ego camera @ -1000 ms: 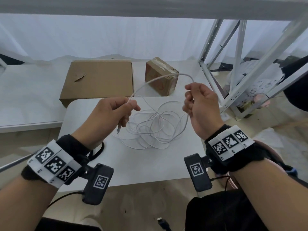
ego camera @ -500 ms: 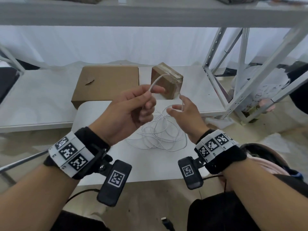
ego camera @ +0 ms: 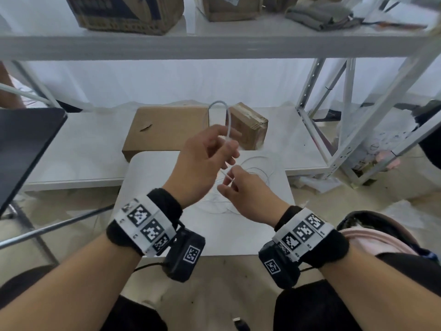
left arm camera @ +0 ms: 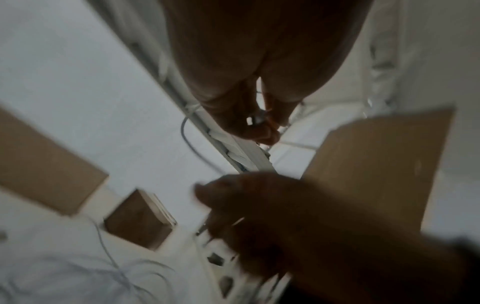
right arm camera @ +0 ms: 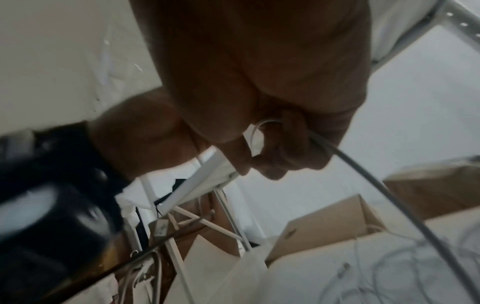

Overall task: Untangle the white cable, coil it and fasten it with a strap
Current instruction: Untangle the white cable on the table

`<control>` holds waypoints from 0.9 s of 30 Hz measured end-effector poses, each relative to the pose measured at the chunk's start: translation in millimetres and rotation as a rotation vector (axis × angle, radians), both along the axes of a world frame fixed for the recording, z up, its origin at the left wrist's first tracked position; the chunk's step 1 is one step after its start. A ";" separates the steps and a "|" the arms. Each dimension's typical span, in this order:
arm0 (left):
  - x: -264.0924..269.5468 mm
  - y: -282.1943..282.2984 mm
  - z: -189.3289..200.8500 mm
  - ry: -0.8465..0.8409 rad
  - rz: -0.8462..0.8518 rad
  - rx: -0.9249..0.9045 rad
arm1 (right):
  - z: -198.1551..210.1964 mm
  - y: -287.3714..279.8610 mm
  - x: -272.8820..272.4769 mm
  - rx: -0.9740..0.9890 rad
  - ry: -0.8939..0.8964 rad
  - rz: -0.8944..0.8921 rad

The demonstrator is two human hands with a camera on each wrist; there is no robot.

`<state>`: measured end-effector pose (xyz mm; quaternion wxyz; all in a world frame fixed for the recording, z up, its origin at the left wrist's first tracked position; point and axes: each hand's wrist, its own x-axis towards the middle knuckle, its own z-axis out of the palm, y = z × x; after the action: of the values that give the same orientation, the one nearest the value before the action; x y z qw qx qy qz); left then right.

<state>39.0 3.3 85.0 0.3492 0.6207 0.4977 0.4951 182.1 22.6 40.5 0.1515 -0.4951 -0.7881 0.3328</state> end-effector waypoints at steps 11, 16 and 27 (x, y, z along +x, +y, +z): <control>-8.1 -14.8 -24.0 0.647 0.207 0.198 | 35.6 -9.6 12.2 0.148 0.113 0.286; -17.5 -21.1 -18.2 0.477 0.165 0.080 | 45.7 -8.9 2.5 0.104 0.287 0.241; -16.0 -3.8 13.1 -0.105 -0.083 -0.450 | 47.2 12.1 35.2 0.015 0.537 -0.015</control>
<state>23.0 -0.4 98.1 0.5241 0.5205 0.5508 0.3886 217.3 34.7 87.7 0.3614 -0.3937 -0.7183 0.4455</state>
